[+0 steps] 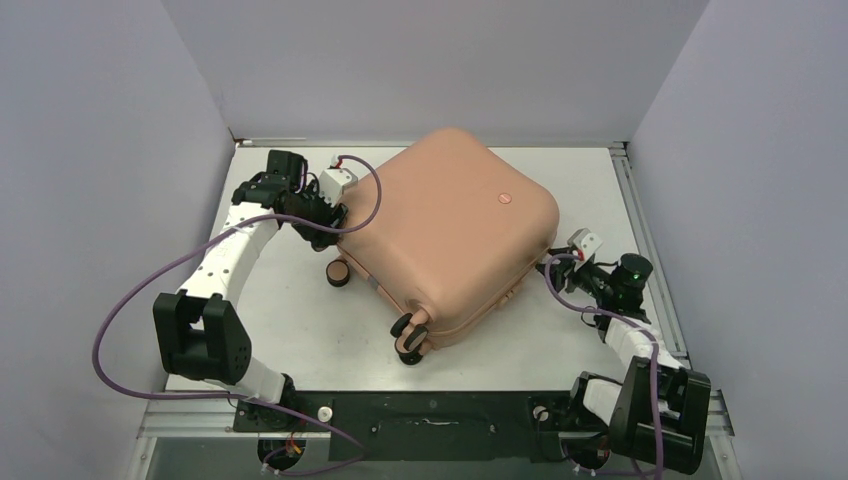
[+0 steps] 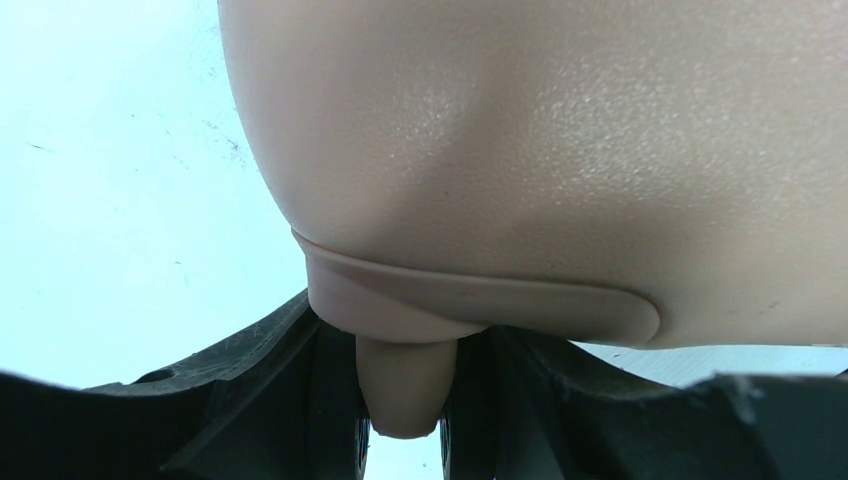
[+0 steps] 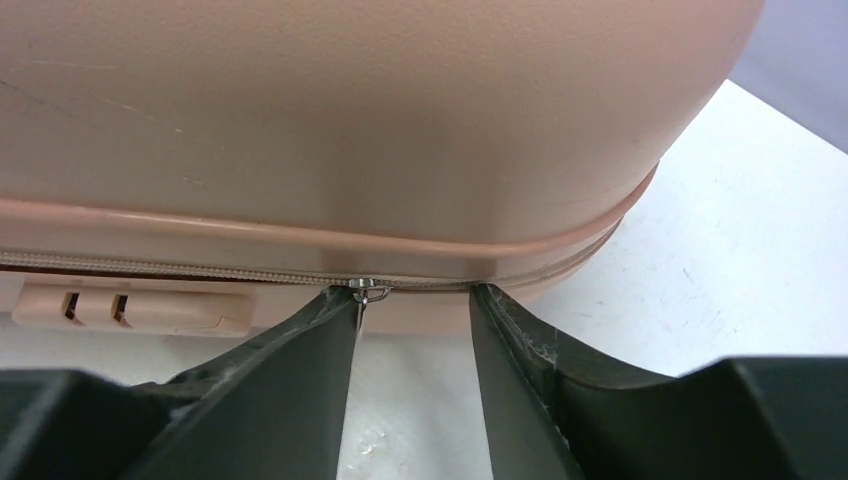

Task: Pack the luggage
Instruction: Zip the luggage at the center of the board.

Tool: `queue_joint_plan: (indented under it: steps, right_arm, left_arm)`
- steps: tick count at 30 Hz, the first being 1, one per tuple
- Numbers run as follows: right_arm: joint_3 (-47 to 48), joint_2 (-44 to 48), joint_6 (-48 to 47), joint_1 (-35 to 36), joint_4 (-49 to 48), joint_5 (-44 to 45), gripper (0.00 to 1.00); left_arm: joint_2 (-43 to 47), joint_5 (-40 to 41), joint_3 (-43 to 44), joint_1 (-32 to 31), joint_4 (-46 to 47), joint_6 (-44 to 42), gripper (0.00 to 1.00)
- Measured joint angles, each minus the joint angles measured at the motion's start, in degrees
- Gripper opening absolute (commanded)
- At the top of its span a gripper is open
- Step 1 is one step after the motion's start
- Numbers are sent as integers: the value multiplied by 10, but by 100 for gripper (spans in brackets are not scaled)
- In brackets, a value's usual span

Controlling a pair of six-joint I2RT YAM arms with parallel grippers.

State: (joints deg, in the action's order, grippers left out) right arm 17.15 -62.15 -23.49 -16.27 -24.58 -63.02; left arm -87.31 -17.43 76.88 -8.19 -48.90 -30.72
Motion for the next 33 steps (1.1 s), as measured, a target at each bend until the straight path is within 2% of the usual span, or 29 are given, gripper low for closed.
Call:
queue_joint_plan:
  steps: [2, 5, 6, 19, 28, 33]
  right_arm:
    - [-3, -8, 19, 5, -30, -2, 31]
    - [-7, -16, 30, 10, -47, -9, 9]
    - [-8, -17, 31, 12, -50, -13, 6]
    - [14, -25, -20, 17, 7, 16, 5]
    - [79, -69, -17, 21, 28, 146, 5]
    - [141, -143, 2, 36, 27, 188, 5]
  left_arm:
    - [0, 0, 0, 0, 0, 0, 0]
    - [0, 1, 0, 0, -2, 0, 0]
    - [0, 1, 0, 1, -3, 1, 0]
    - [3, 2, 0, 3, -9, -2, 0]
    - [10, -11, -5, 11, -10, -16, 0]
    - [19, -29, -11, 17, -10, -28, 0]
